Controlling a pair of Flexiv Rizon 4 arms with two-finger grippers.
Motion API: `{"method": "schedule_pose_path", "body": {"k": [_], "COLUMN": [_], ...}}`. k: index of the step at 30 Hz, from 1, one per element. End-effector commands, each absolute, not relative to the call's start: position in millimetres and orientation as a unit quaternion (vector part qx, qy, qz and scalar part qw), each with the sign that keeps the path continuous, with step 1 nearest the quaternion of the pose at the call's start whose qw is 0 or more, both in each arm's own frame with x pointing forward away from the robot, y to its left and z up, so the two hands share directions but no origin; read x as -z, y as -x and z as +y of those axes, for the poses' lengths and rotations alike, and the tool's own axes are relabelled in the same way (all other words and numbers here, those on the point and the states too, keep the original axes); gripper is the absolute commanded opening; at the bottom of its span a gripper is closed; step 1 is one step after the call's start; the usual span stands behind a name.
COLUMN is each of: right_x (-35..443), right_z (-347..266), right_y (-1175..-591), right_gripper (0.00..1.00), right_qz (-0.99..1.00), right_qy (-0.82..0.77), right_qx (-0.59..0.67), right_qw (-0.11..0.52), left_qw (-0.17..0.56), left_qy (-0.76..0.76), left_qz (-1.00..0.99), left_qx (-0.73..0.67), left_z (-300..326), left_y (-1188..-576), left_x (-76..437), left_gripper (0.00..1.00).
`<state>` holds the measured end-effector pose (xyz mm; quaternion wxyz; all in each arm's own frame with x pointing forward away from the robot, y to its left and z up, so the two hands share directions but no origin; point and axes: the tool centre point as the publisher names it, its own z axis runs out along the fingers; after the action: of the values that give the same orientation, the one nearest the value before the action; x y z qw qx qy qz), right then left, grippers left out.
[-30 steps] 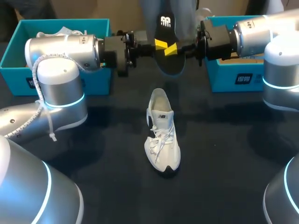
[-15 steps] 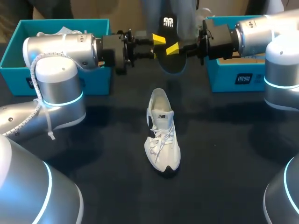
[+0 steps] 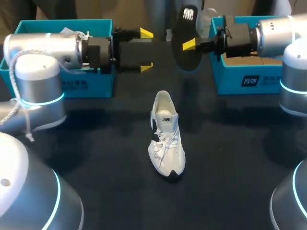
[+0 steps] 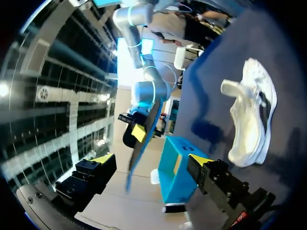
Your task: Take the shoe out of the shoebox, open the shoe tongue, remove and reinsert the insole, then place the shoe into the shoebox
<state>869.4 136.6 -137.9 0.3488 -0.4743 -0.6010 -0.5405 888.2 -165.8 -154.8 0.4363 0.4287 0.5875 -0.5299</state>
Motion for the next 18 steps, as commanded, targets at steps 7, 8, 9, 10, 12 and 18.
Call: {"method": "schedule_pose_path", "body": {"k": [7,8,9,10,12,18], "right_x": [129.6,128.0,125.3,124.7,124.7,124.7], "right_z": [133.4,133.7,135.2,135.6,135.6,135.6], "right_y": [-867.7,-867.5,-867.5,-867.5,-867.5,-867.5], "right_gripper": [0.00,0.00,0.00,0.00,0.00,0.00], "right_qz": [-0.637,-0.643,-0.647,-0.648,-0.648,-0.648], "right_qy": [0.381,0.361,0.345,0.344,0.344,0.344], "right_qx": [0.617,0.627,0.633,0.633,0.633,0.633], "right_qw": [0.262,0.253,0.249,0.249,0.249,0.249], "left_qw": [0.337,0.322,0.312,0.312,0.312,0.312], "left_qy": [-0.325,-0.314,-0.308,-0.308,-0.308,-0.308], "left_qz": [0.676,0.683,0.692,0.692,0.692,0.692], "left_qx": [0.569,0.575,0.573,0.573,0.573,0.573], "left_z": [-143.6,-143.8,-144.1,-144.1,-144.1,-144.1], "left_y": [-867.6,-866.4,-865.6,-865.6,-865.6,-865.6], "left_x": [177.6,181.0,184.9,184.9,184.9,184.9], "left_gripper": [1.00,1.00,1.00,1.00,1.00,1.00]}}
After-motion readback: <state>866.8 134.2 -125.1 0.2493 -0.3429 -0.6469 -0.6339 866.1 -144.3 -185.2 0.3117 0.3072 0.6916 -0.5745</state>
